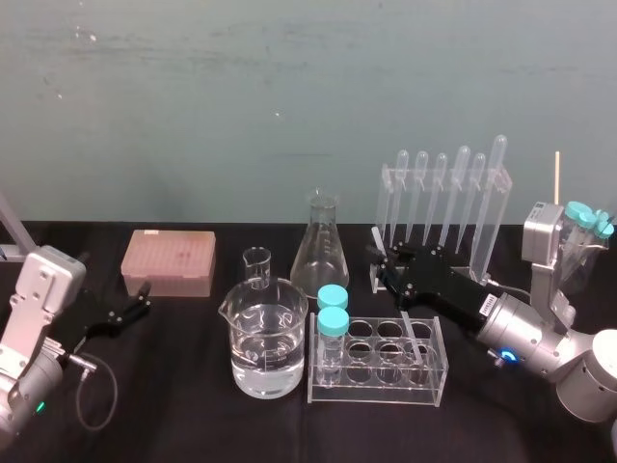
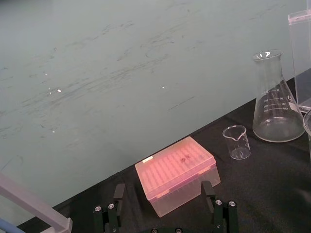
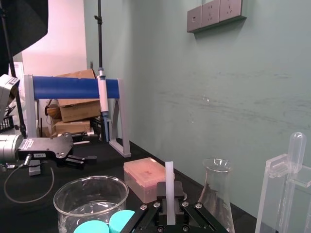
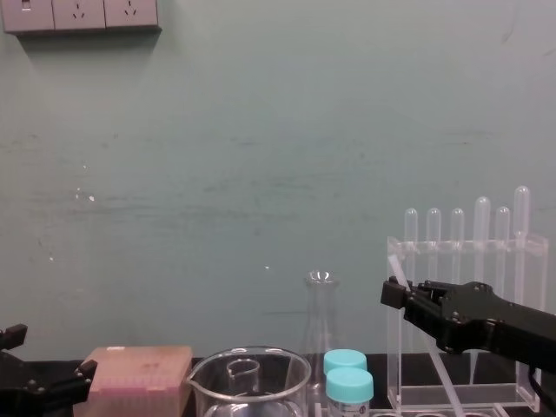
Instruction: Pick up the stirring rod with one hand, then place it down.
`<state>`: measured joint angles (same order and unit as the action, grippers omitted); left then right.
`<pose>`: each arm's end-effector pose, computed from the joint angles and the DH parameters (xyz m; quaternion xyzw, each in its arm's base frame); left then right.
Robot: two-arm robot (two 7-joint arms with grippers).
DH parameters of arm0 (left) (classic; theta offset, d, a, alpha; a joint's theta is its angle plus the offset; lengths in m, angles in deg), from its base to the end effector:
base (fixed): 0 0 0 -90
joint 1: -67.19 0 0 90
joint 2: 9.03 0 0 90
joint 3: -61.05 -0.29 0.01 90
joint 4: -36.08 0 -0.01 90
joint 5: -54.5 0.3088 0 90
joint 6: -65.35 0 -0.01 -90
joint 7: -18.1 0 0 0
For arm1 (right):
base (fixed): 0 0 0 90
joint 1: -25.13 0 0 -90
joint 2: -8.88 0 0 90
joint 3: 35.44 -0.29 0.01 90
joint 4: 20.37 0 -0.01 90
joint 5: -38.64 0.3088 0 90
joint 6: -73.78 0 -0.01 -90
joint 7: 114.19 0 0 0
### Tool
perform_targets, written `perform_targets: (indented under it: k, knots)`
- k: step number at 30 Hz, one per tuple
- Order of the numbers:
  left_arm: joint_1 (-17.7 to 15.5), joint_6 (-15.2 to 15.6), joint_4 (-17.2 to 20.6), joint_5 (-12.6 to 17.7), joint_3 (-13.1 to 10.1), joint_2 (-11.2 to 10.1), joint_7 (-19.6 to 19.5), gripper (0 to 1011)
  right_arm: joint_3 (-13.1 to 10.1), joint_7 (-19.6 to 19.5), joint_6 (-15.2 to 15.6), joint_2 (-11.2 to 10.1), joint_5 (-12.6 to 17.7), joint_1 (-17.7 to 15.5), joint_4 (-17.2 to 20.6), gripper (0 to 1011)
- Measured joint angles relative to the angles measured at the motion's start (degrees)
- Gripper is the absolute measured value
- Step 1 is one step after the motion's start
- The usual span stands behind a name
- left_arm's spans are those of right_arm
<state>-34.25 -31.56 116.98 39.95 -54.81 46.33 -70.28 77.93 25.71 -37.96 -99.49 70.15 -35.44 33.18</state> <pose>0.3581 0.0827 -0.3022 0.1414 -0.1325 0.5800 0.7913 0.4517 -0.0558 -0.3100 0.0648 -0.0599 -0.2959 0.9511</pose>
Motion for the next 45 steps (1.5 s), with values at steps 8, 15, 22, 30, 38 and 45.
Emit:
perform_targets:
  k: [8,15,22,30,38,45]
  knots:
    - [0.0,0.0,0.0,0.0,0.0,0.0,0.0,1000,0.0,0.0,-0.1,0.0,0.0,0.0,0.1,298]
    - [0.0,0.0,0.0,0.0,0.0,0.0,0.0,1000,-0.1,-0.1,-0.1,0.0,0.1,-0.1,0.1,528]
    - [0.0,0.0,0.0,0.0,0.0,0.0,0.0,1000,-0.1,-0.1,-0.2,0.0,0.1,-0.1,0.1,751]
    - [0.0,0.0,0.0,0.0,0.0,0.0,0.0,1000,-0.4,-0.1,-0.7,0.1,0.4,0.3,0.9,973]
    - [0.0,0.0,0.0,0.0,0.0,0.0,0.0,1000,-3.5,-6.0,-5.0,-0.2,-0.9,0.6,6.9,1003]
    - [0.0,0.0,0.0,0.0,0.0,0.0,0.0,1000,-7.4,-21.8,0.0,-2.7,-8.8,-4.6,15.4,1003]
